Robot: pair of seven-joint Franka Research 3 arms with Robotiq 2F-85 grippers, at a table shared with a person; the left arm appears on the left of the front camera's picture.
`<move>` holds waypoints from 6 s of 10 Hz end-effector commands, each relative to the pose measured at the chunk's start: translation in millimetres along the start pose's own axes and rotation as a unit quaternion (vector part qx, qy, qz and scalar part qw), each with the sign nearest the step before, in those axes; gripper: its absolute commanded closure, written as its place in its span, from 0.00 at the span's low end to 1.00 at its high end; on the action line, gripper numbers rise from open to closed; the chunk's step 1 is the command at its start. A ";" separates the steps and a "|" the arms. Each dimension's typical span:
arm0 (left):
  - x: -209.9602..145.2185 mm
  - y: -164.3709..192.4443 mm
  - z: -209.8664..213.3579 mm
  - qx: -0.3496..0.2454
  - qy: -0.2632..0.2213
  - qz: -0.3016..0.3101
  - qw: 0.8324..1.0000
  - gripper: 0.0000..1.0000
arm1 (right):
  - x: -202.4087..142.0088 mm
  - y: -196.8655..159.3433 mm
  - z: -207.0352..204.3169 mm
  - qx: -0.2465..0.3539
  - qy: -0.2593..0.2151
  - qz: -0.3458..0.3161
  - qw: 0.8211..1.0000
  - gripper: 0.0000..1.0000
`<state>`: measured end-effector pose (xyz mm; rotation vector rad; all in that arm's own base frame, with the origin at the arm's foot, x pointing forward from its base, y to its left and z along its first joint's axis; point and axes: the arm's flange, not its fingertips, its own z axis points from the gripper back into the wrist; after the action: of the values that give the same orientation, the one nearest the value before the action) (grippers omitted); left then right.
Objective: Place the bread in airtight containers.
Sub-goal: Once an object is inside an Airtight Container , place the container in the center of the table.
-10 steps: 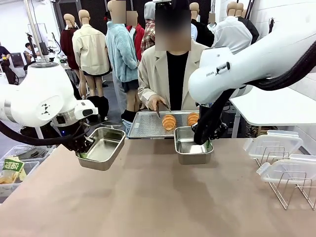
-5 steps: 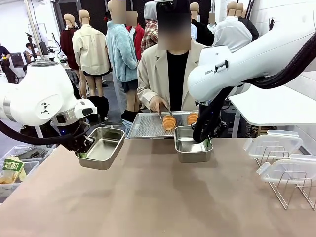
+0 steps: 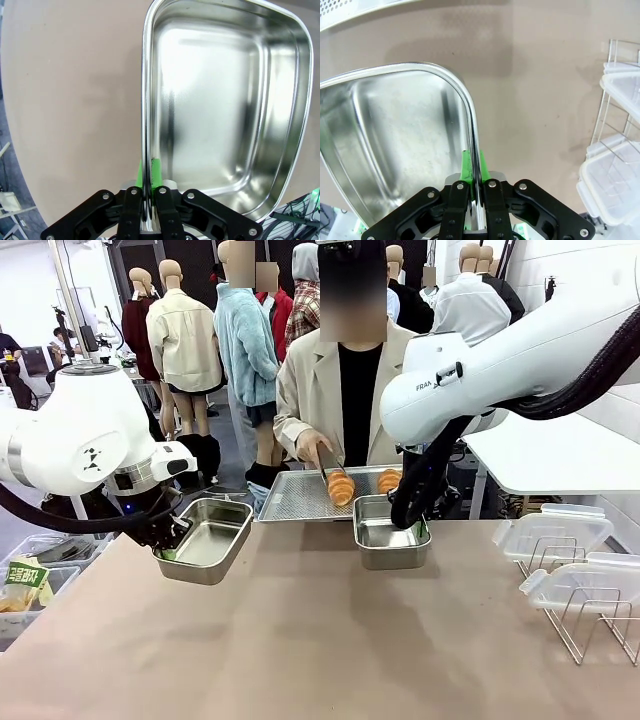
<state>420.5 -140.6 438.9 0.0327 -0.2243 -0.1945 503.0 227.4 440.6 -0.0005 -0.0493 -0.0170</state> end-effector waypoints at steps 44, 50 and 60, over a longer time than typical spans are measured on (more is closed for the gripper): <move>0.4 0.7 2.4 0.001 -0.004 -0.009 1.000 1.00 | 29.3 0.0 -87.8 -0.010 0.047 -0.044 0.998 1.00; 0.4 0.7 2.4 0.001 -0.004 -0.009 1.000 1.00 | 7.8 -10.7 -96.8 -0.024 0.028 -0.017 0.999 0.71; 0.4 0.7 2.4 0.001 -0.004 -0.009 1.000 1.00 | 3.7 -11.1 -84.8 -0.021 0.039 -0.017 0.999 0.14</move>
<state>420.4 -140.8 438.4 0.0329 -0.2233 -0.1950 508.4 215.2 356.9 -0.0427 0.0297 -0.0513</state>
